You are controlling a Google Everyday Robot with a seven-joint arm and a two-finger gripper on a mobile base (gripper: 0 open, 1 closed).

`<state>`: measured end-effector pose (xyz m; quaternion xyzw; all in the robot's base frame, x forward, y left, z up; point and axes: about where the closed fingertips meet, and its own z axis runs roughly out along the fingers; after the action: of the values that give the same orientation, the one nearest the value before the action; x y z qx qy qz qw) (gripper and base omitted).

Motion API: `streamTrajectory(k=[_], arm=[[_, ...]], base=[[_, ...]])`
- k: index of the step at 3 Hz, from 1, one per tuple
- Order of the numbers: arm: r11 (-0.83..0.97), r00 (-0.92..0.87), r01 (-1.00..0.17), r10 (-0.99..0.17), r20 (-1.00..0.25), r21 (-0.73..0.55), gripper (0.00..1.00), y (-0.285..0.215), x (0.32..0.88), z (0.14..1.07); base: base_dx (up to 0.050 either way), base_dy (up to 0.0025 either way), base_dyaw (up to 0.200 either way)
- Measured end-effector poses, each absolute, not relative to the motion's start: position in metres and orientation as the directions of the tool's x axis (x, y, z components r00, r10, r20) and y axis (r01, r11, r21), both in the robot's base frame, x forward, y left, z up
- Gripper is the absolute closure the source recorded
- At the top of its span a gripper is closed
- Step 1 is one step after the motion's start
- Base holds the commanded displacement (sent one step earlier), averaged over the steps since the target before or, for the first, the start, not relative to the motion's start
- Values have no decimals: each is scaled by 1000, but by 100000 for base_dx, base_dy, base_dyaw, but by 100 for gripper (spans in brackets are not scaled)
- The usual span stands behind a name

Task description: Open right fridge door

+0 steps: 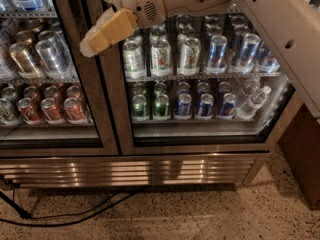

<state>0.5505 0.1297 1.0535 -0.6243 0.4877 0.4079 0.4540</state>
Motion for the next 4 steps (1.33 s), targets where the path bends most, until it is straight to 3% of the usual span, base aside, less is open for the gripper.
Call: streamTrajectory(k=[4], arm=[[-170, 199, -971, -198, -960, -166, 0, 147, 559, 1045]], base=[[0, 0, 0]])
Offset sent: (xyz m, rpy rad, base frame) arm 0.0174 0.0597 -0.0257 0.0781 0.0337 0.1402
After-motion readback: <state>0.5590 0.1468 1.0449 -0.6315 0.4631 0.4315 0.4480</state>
